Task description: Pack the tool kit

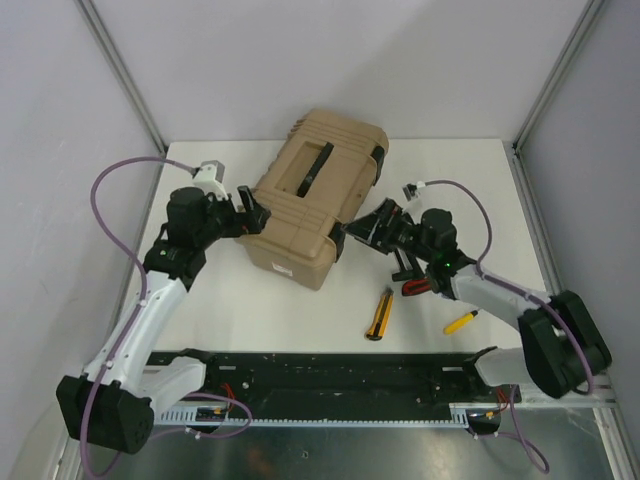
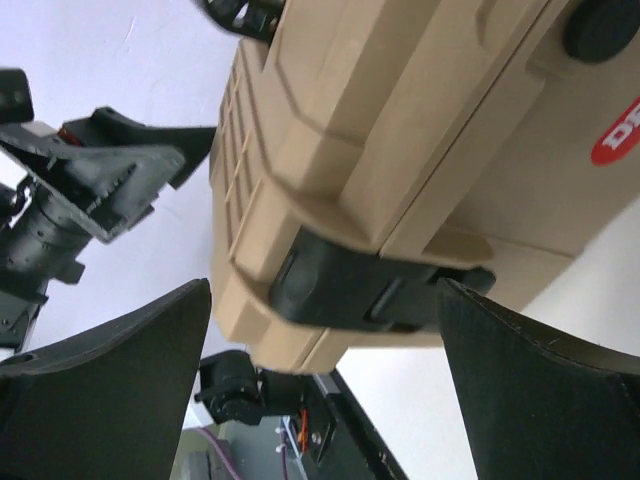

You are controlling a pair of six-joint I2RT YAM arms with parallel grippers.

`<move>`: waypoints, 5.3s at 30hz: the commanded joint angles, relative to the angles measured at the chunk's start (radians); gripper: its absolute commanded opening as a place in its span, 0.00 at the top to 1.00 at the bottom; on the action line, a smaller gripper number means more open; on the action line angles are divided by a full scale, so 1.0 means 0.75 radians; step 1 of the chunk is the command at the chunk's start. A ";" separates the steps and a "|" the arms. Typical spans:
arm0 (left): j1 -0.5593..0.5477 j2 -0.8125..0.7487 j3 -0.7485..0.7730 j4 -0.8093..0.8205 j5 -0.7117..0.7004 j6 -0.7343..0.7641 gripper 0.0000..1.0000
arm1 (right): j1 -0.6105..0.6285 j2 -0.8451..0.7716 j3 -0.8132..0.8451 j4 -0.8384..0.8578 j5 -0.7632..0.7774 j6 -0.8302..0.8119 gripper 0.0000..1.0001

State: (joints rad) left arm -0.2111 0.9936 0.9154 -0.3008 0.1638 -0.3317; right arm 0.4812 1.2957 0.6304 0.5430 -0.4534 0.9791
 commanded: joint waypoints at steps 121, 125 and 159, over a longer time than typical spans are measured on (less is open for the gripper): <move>-0.094 -0.008 0.166 -0.210 -0.432 0.061 0.01 | 0.245 0.192 0.056 0.118 0.578 0.167 0.01; -0.008 0.032 0.092 -0.208 -0.222 -0.035 0.00 | 0.198 0.265 0.150 0.146 0.470 0.113 0.01; 0.021 0.029 0.097 -0.078 -0.125 -0.111 0.00 | 0.075 0.781 0.372 0.554 0.340 0.675 0.01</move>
State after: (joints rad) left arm -0.1688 1.0405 0.9020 -0.3096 0.0959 -0.4191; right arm 0.5327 1.8706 0.9867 0.8234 -0.2092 1.3087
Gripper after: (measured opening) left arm 0.994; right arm 0.992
